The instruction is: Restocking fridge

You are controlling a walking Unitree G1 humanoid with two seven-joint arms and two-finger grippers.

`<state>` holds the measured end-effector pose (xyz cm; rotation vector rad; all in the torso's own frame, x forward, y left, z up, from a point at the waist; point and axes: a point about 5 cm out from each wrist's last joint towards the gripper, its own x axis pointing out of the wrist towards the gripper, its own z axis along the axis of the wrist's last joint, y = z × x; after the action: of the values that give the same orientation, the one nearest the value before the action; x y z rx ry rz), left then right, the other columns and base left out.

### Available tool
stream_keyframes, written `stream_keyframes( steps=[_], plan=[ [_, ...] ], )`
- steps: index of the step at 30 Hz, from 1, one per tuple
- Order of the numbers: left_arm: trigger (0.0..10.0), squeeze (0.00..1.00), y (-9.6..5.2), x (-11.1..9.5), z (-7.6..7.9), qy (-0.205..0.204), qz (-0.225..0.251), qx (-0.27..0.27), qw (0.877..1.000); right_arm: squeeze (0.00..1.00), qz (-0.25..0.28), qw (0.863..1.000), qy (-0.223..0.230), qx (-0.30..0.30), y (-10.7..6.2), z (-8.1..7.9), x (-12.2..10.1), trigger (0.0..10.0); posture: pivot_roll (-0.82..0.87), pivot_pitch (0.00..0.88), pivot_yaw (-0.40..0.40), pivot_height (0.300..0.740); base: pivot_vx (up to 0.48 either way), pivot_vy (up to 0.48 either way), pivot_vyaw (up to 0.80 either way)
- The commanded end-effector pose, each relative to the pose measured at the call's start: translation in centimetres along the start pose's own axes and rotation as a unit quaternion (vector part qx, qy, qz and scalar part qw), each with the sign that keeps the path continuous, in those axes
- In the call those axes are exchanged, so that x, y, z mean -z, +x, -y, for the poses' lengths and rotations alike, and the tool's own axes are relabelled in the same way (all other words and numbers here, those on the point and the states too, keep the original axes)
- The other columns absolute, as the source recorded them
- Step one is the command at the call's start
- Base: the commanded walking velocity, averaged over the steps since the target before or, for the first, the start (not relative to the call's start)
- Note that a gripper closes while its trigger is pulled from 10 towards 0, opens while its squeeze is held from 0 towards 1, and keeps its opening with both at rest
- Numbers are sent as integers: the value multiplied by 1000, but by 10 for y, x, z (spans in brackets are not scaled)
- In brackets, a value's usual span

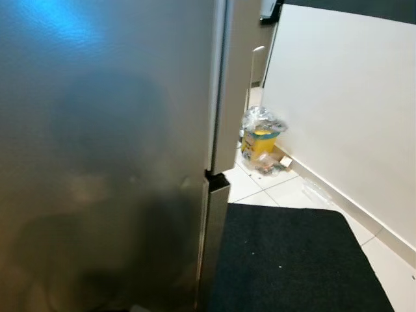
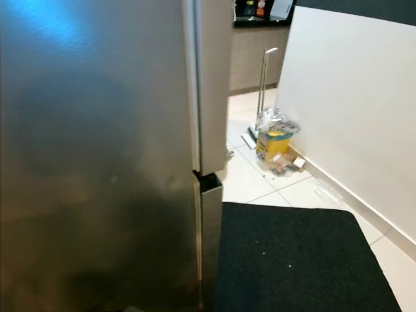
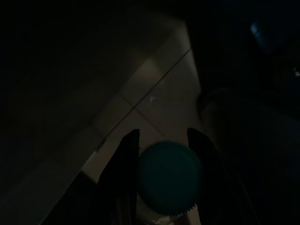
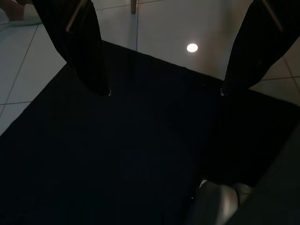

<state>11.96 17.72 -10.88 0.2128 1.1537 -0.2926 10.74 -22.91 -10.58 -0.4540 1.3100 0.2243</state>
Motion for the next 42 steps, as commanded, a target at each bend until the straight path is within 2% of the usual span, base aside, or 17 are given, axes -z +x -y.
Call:
stream_keyframes(
  steps=[1, 9, 18, 42],
  plan=[
    [10000, 0, 1, -11, -3, 9, 17, -3, 1000, 0, -9, 1000, 1, 2, -1, 2, 7, 10000, -82, 0, -20, 740, 0, 0, 0],
    [10000, 0, 1, -11, -1, 11, 18, 8, 1000, 0, -10, 1000, 2, 2, -1, 1, 8, 10000, -81, 0, -20, 740, 0, 0, 0],
    [10000, 0, 1, -10, 1, 15, 18, 14, 1000, 0, -6, 1000, 6, 0, -1, 1, 8, 10000, -83, 0, -18, 740, 0, -462, 0],
    [10000, 0, 1, -12, -2, 15, 20, 7, 1000, 0, -1, 1000, 7, -5, 0, 0, 6, 10000, -85, 0, -16, 740, 0, 0, 0]
  ],
)
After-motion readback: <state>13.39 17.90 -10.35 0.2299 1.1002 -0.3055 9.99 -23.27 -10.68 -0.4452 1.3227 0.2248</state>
